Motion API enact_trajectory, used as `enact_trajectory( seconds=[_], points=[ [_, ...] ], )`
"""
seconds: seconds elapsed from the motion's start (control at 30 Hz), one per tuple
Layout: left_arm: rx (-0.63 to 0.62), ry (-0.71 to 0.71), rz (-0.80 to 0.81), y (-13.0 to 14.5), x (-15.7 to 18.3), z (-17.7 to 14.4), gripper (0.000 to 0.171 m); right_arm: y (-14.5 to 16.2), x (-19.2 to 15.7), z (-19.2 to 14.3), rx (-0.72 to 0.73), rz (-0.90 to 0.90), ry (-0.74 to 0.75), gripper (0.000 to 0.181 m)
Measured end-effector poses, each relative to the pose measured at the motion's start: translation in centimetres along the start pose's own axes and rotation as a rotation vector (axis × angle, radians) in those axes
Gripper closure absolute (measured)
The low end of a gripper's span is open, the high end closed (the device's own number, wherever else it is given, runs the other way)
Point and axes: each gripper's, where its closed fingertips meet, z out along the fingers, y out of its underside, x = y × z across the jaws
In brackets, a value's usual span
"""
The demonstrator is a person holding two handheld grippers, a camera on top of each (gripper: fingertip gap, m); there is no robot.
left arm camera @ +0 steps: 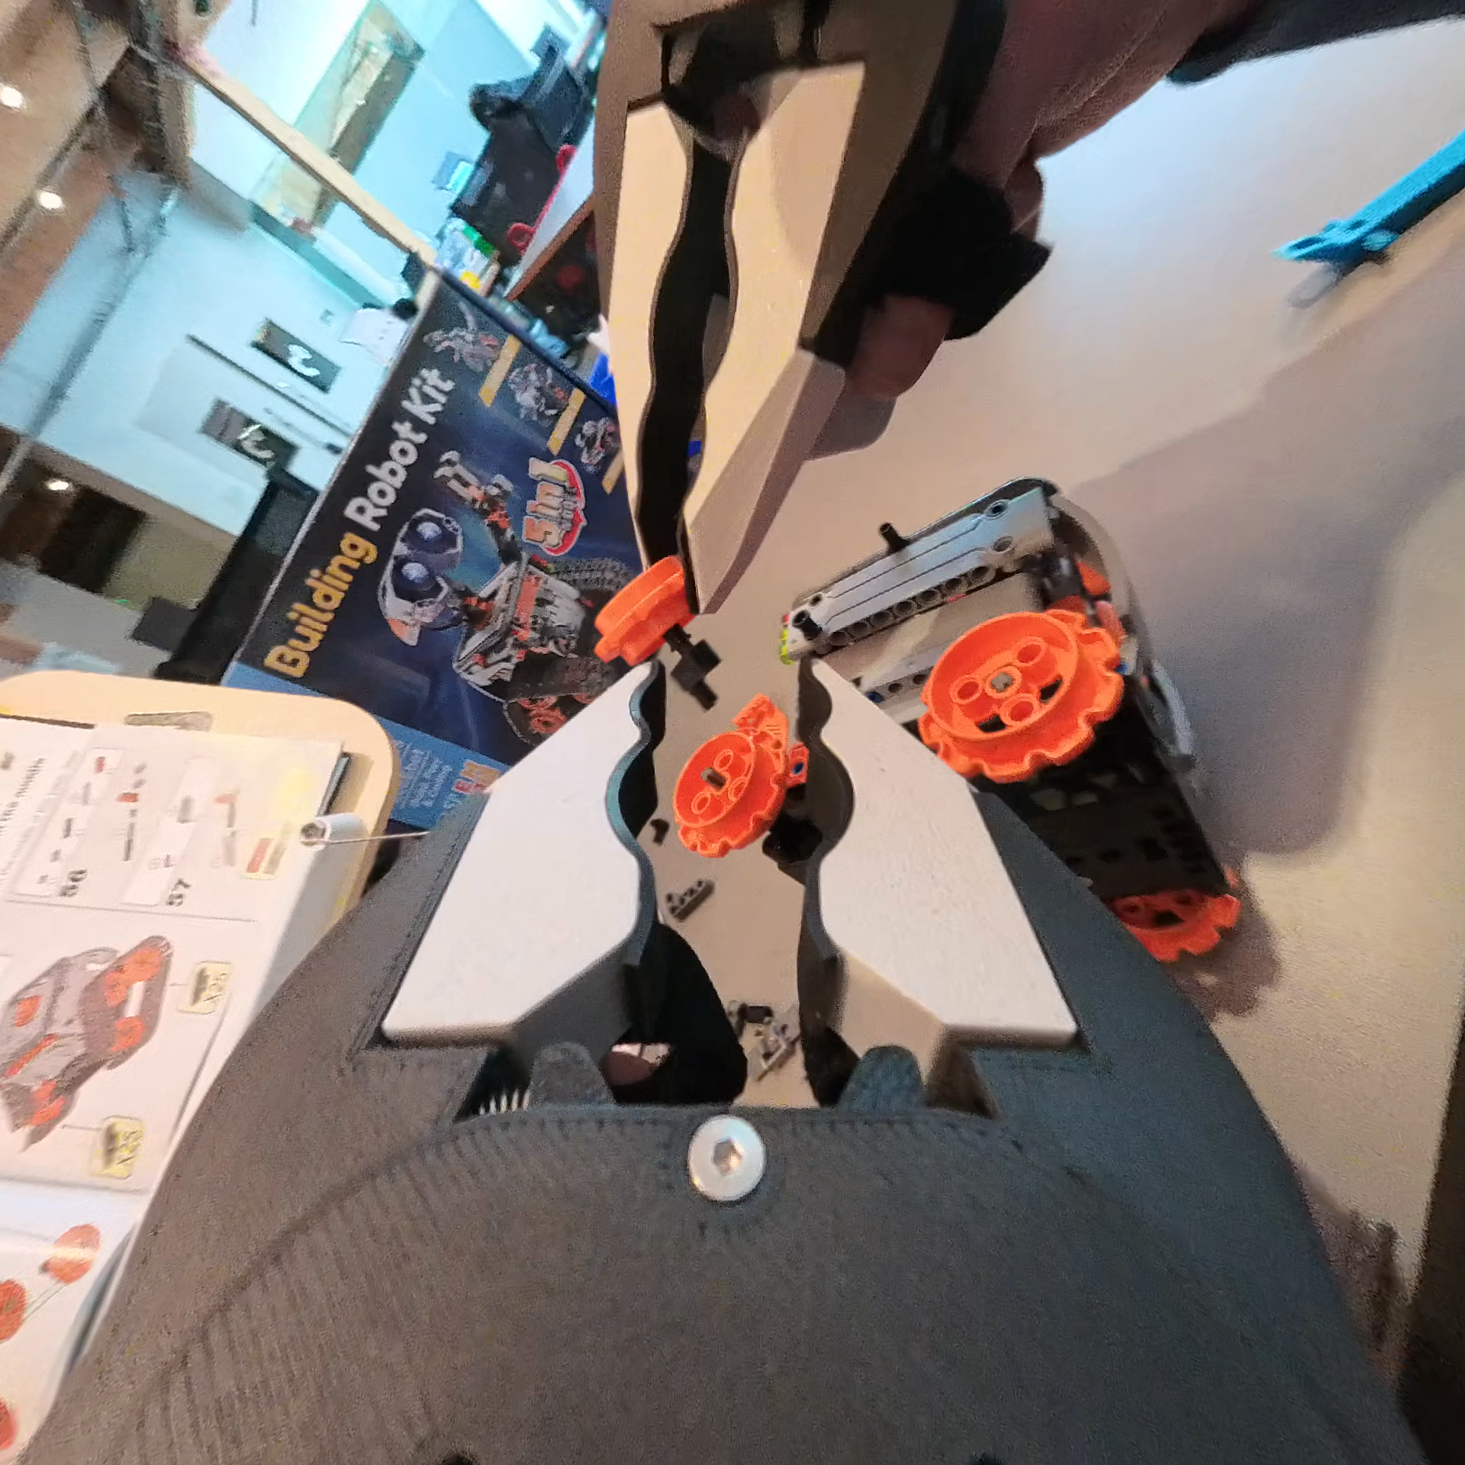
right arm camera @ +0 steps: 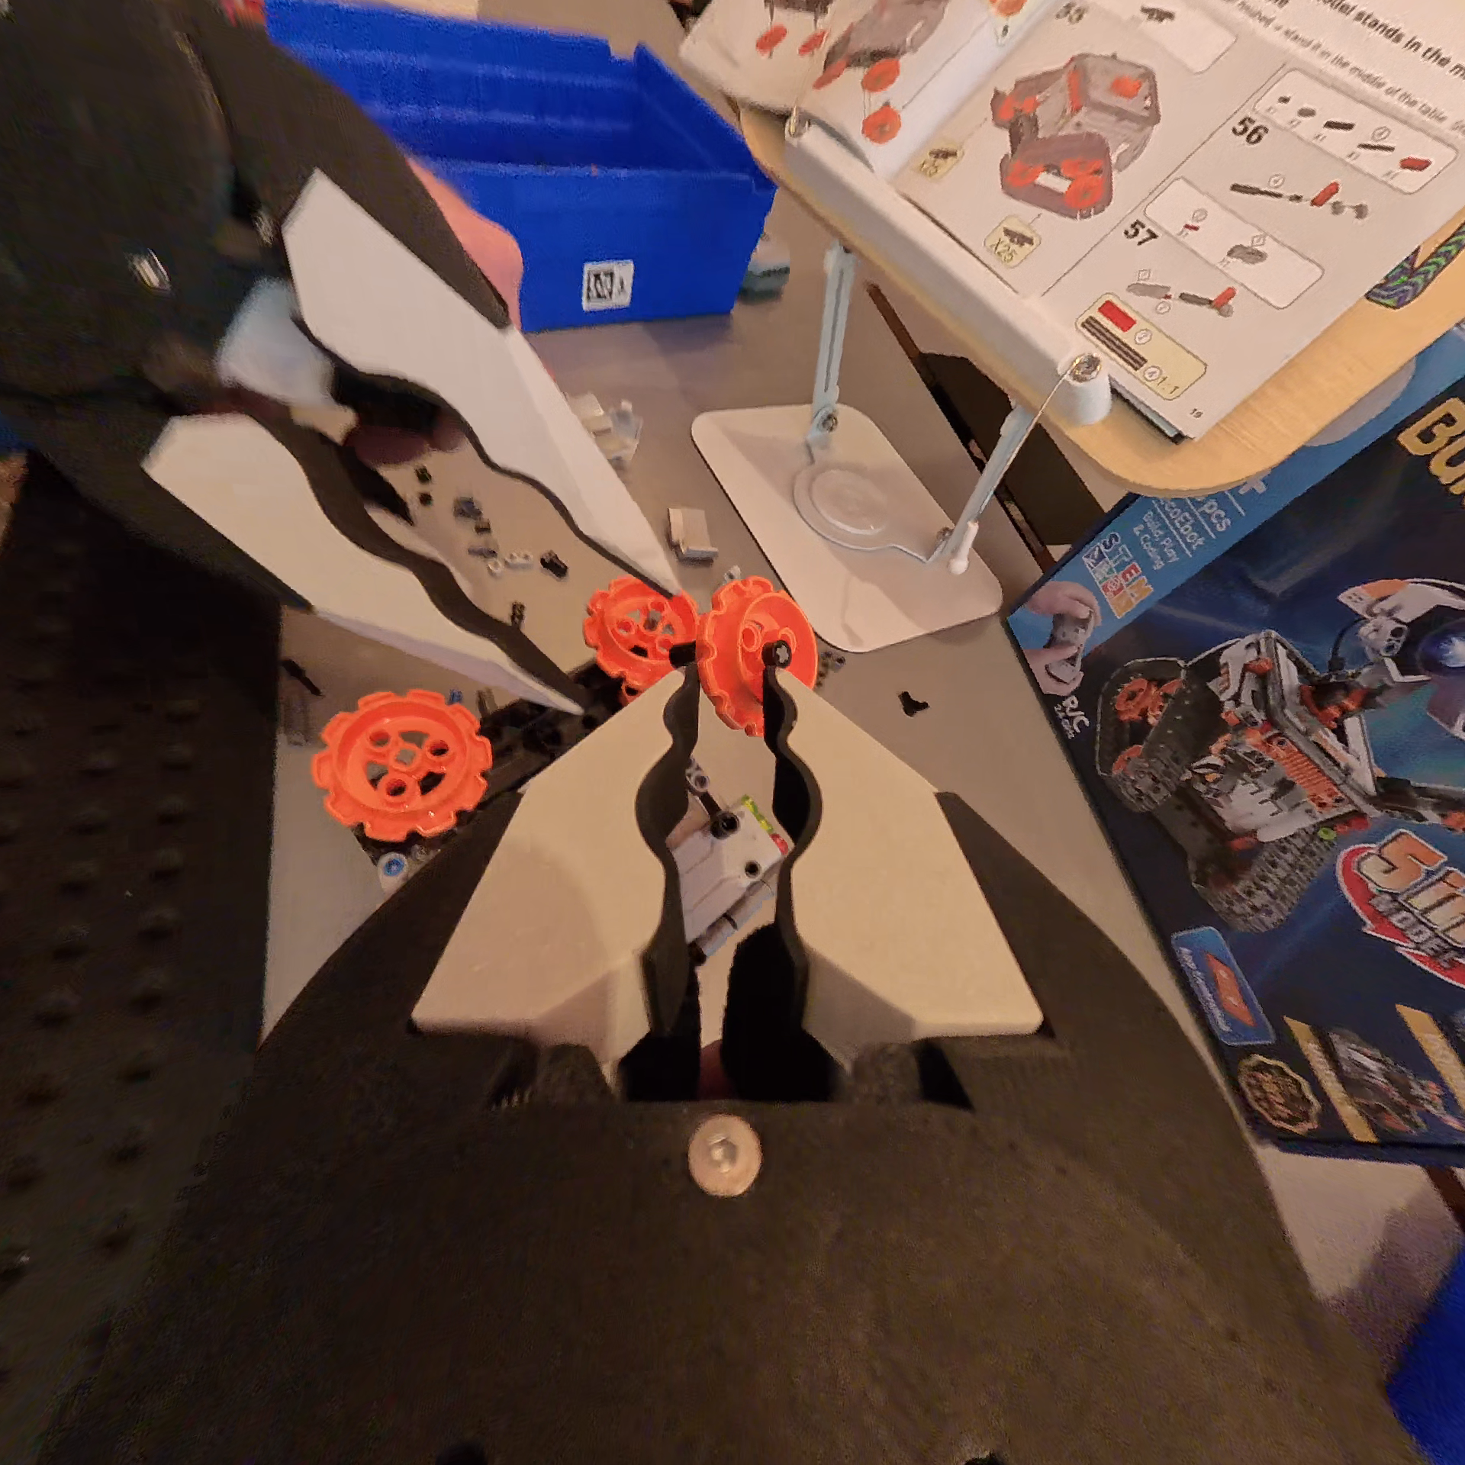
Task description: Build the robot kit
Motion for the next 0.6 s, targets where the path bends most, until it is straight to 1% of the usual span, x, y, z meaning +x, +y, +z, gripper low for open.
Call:
enact_trajectory(
  seconds=[0.07, 0.17, 0.23, 0.33, 0.43, 0.53, 0.6],
  points=[
    [-0.016, -0.080, 0.026, 0.0, -0.8, 0.4, 0.135, -0.8, -0.1, -0.3, 0.046, 0.033, -0.013, 0.168],
    [-0.031, -0.088, -0.019, 0.2, -1.3, 0.6, 0.132, -1.4, -0.4, -0.9, 0.085, 0.037, -0.048, 0.168],
    [-0.013, -0.051, -0.084, 0.0, -1.4, 0.7, 0.138, -1.5, -0.4, -1.2, 0.104, 0.055, -0.078, 0.168],
    [0.018, -0.026, -0.135, -0.5, -1.5, 0.9, 0.148, -1.8, -0.9, -1.6, 0.127, 0.059, -0.124, 0.168],
    [0.047, 0.006, -0.166, -0.8, -1.2, 1.1, 0.164, -2.1, -0.9, -1.9, 0.141, 0.055, -0.129, 0.168],
    [0.062, -0.013, -0.178, -1.1, -1.5, 1.1, 0.165, -2.3, -0.8, -2.1, 0.158, 0.076, -0.130, 0.168],
    [0.056, -0.081, -0.097, -1.2, -2.0, 1.0, 0.165, -2.5, -0.6, -2.3, 0.176, 0.116, -0.136, 0.168]
  ],
)
